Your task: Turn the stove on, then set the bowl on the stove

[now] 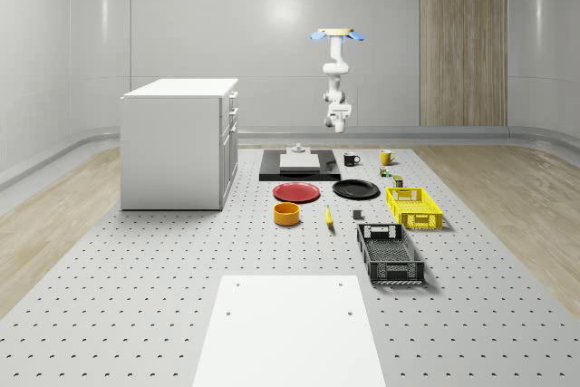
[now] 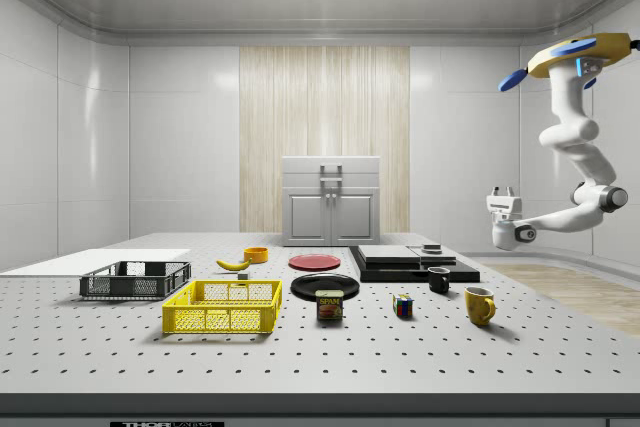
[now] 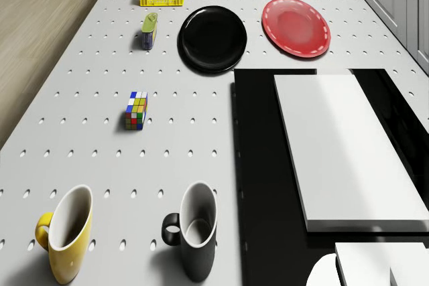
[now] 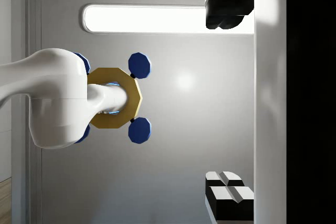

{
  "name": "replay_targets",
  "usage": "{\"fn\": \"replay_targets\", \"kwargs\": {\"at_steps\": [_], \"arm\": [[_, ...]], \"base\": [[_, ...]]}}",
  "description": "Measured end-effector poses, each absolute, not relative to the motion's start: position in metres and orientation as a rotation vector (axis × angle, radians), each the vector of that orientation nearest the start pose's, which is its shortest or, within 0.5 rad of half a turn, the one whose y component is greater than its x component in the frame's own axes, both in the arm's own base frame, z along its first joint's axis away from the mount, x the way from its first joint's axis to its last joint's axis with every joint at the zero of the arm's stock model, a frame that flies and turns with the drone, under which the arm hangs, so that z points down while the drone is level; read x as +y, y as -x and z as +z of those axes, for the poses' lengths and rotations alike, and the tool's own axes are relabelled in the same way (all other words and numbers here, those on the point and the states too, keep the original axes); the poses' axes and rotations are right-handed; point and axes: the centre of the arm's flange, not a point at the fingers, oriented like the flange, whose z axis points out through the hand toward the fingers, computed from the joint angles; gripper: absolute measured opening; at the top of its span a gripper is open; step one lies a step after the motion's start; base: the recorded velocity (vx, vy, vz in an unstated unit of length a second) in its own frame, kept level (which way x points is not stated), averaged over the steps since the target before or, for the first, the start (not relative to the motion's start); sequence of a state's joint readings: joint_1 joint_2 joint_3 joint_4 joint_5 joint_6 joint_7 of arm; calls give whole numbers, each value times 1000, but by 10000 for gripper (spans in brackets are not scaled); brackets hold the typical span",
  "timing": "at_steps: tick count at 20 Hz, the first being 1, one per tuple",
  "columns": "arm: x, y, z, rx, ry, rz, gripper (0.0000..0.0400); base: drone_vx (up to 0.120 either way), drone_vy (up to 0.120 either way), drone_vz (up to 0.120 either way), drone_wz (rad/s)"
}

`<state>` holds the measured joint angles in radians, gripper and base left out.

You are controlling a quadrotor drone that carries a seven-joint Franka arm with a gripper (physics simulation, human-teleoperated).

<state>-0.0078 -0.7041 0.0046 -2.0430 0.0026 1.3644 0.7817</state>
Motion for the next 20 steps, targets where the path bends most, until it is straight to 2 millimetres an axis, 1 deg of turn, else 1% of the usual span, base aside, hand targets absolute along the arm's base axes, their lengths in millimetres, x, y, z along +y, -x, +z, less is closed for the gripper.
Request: {"fn": "replay_targets", "kwargs": {"at_steps": [20], "arm": [[2, -302, 691, 1202, 2902, -69, 400]], "base": [[120, -120, 0, 0]]}}
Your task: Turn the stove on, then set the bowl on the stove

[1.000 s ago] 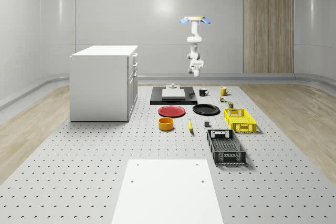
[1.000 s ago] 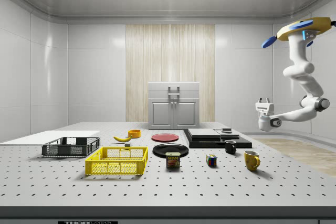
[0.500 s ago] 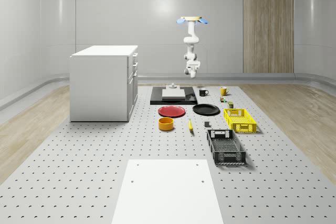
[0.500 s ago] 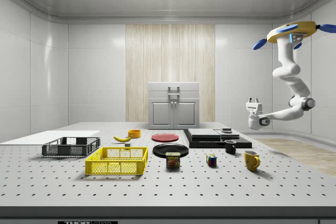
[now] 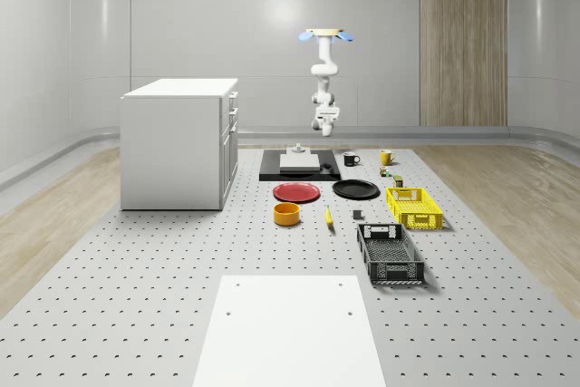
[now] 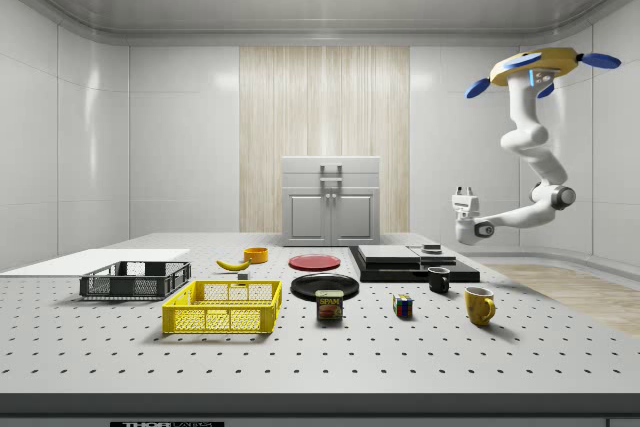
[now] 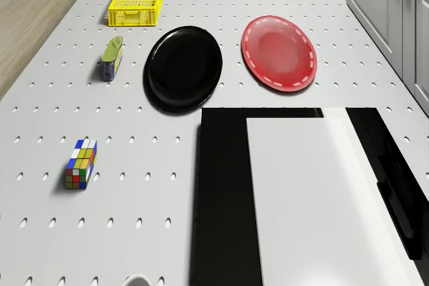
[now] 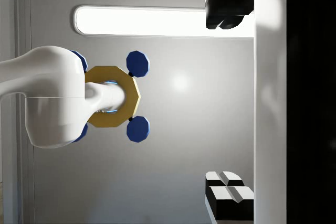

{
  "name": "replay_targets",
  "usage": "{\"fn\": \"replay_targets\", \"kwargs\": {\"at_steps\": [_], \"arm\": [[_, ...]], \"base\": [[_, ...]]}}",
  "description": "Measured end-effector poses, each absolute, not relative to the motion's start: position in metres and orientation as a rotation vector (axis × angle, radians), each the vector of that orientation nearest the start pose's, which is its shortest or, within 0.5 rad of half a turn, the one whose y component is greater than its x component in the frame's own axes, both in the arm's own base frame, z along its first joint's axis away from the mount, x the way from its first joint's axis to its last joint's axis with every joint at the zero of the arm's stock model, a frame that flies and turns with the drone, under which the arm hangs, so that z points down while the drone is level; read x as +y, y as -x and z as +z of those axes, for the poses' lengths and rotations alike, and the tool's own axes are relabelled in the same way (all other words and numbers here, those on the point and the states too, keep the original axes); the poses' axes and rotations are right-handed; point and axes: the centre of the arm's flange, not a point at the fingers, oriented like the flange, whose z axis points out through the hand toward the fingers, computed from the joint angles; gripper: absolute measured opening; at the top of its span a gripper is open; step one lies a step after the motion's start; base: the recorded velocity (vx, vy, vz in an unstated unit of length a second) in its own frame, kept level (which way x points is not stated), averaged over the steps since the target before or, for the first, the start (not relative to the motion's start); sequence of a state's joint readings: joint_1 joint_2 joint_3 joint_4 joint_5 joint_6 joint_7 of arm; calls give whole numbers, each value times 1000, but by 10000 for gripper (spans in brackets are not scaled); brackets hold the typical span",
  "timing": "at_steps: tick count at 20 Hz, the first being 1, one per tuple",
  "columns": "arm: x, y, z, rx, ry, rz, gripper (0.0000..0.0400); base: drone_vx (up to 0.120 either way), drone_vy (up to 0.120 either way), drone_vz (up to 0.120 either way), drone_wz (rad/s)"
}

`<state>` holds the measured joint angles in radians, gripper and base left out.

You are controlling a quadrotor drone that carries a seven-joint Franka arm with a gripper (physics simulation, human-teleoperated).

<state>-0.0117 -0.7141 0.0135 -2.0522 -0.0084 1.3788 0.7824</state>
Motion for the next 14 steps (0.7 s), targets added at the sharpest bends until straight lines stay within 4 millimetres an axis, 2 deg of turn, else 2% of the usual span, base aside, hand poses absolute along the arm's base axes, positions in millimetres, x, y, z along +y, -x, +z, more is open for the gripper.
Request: {"fn": "replay_targets", "kwargs": {"at_steps": [9, 11, 14], "arm": [[8, -302, 691, 1223, 2950, -118, 400], [11, -301, 691, 1234, 2976, -141, 400], [18, -301, 690, 1259, 3034, -193, 400]], "base": [[120, -116, 0, 0], [0, -20, 0, 0], [0, -120, 0, 0]]}}
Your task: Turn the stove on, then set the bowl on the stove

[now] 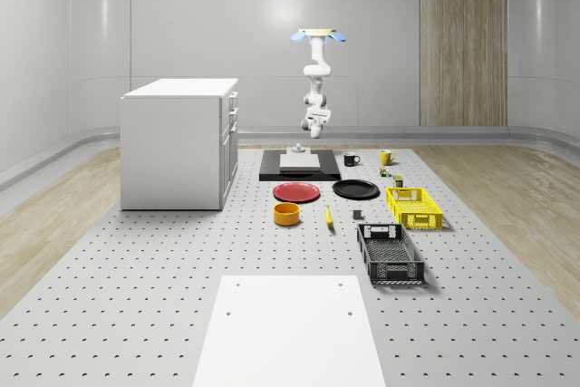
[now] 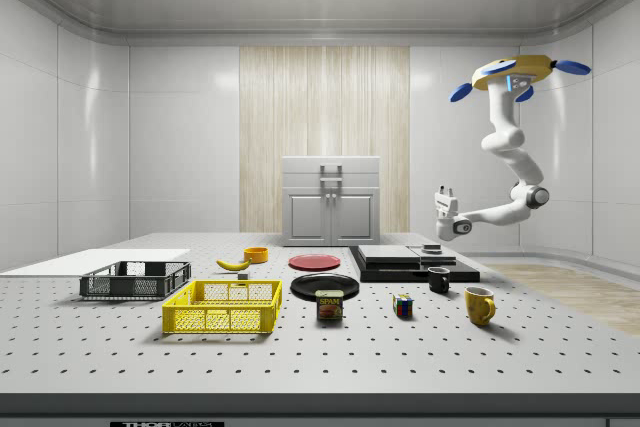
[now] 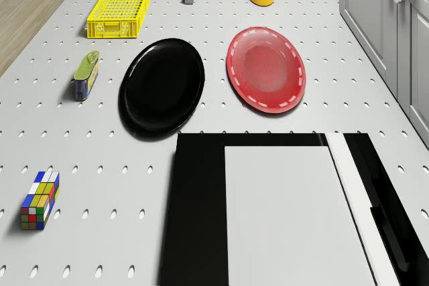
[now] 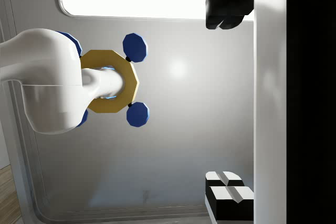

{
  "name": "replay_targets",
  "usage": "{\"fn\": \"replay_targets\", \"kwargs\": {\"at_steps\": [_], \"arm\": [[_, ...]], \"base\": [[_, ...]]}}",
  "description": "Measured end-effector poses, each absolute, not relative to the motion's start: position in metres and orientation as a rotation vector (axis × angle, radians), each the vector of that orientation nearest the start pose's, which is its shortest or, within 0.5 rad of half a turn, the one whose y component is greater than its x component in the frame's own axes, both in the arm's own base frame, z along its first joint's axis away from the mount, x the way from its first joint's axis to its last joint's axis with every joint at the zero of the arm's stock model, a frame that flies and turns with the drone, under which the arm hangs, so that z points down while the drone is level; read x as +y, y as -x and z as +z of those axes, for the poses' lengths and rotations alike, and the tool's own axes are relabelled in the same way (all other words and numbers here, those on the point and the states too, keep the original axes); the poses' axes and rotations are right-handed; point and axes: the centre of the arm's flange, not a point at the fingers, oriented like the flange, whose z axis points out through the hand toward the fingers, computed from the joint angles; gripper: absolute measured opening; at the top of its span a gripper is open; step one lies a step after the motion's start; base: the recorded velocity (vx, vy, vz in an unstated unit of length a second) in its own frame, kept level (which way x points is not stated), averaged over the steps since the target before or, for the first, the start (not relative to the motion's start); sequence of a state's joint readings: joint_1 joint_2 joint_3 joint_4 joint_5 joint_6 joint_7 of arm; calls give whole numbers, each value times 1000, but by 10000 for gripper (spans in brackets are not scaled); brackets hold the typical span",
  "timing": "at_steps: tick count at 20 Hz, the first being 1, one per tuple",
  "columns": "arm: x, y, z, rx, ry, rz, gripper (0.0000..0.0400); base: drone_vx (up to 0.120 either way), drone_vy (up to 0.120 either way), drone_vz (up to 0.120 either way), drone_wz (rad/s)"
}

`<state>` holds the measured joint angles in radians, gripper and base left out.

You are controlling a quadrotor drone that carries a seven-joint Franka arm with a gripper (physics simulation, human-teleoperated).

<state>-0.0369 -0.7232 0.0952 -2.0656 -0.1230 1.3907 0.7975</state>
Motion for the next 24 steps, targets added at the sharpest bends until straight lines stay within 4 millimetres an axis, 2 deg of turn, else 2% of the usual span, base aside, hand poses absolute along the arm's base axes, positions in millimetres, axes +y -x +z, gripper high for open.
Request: {"fn": "replay_targets", "kwargs": {"at_steps": [6, 9, 11, 13, 14, 16, 18, 20, 21, 24], "arm": [[47, -301, 679, 1363, 3279, -434, 400], [71, -302, 661, 1457, 3496, -709, 400], [87, -302, 639, 1533, 3668, -1005, 400], [97, -303, 609, 1606, 3825, -1436, 400], [99, -304, 591, 1633, 3876, -1711, 400], [93, -305, 558, 1645, 3869, -2381, 400], [78, -306, 531, 1570, 3648, -3160, 400], [61, -306, 513, 1397, 3194, -3926, 400], [52, -307, 507, -234, -530, 778, 400], [32, -307, 497, -141, -313, 785, 400]], "base": [[0, -120, 0, 0], [0, -120, 0, 0], [0, -120, 0, 0], [0, -120, 0, 0], [0, -120, 0, 0], [0, -120, 0, 0], [0, -120, 0, 0], [0, -120, 0, 0], [0, -120, 0, 0], [0, -80, 0, 0]]}}
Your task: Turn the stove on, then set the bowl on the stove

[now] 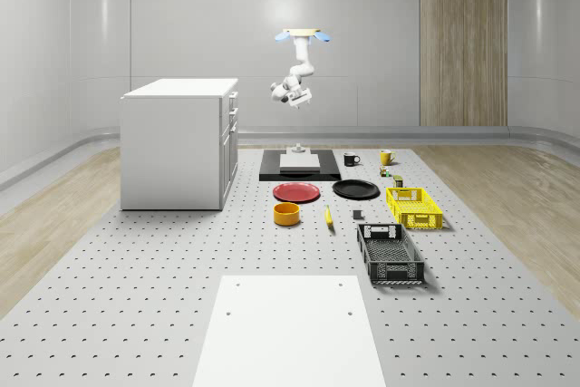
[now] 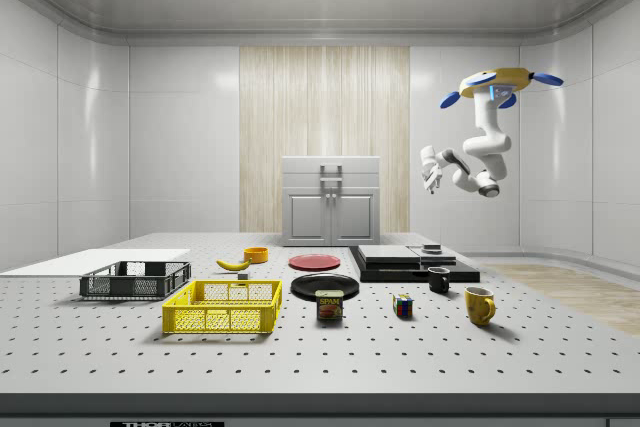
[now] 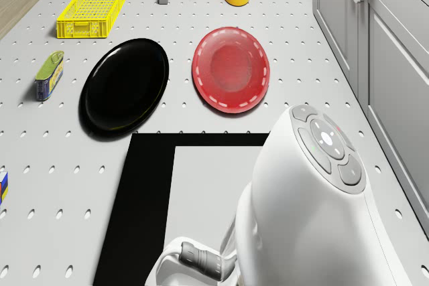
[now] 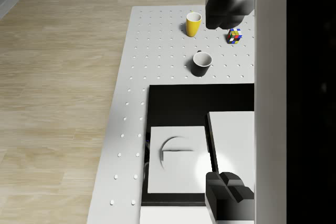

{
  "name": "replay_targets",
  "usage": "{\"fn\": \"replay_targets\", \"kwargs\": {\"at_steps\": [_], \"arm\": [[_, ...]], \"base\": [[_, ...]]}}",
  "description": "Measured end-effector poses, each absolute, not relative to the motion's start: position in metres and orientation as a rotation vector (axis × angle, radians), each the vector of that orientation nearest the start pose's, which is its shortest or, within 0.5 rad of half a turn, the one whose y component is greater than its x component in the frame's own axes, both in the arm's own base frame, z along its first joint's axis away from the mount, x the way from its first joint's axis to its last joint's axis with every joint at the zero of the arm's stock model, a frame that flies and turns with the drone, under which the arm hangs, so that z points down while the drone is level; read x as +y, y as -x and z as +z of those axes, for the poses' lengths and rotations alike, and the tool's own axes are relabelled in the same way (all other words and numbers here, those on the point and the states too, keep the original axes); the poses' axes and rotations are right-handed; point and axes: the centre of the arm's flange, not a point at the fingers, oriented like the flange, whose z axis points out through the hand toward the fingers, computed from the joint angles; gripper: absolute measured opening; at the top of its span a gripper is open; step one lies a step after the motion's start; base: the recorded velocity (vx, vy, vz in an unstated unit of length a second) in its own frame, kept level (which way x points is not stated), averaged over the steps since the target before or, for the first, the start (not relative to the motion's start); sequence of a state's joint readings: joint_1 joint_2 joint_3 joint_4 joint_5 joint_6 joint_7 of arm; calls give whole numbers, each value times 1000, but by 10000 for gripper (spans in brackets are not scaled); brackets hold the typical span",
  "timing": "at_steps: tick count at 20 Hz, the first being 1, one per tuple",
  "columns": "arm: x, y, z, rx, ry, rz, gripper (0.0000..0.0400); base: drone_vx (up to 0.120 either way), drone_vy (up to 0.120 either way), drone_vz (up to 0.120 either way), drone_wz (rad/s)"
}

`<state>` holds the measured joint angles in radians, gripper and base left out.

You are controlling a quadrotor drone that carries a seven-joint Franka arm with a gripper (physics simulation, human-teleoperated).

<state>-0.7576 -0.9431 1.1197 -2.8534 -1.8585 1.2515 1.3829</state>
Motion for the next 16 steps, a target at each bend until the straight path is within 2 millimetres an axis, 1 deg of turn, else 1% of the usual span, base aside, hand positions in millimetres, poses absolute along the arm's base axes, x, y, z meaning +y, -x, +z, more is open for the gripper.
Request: {"fn": "replay_targets", "kwargs": {"at_steps": [2, 6, 9, 12, 13, 16], "arm": [[22, -307, 494, -100, -219, 786, 400], [11, -307, 492, -50, -106, 786, 400], [6, -307, 491, -30, -62, 785, 400], [4, -307, 491, -19, -36, 785, 400], [3, -307, 491, -16, -30, 785, 400], [2, -307, 491, -10, -18, 784, 400]], "base": [[0, -20, -20, 0], [0, 0, -120, 0], [0, 0, -120, 0], [107, 0, -120, 0], [40, 0, -120, 0], [0, 0, -120, 0]]}}
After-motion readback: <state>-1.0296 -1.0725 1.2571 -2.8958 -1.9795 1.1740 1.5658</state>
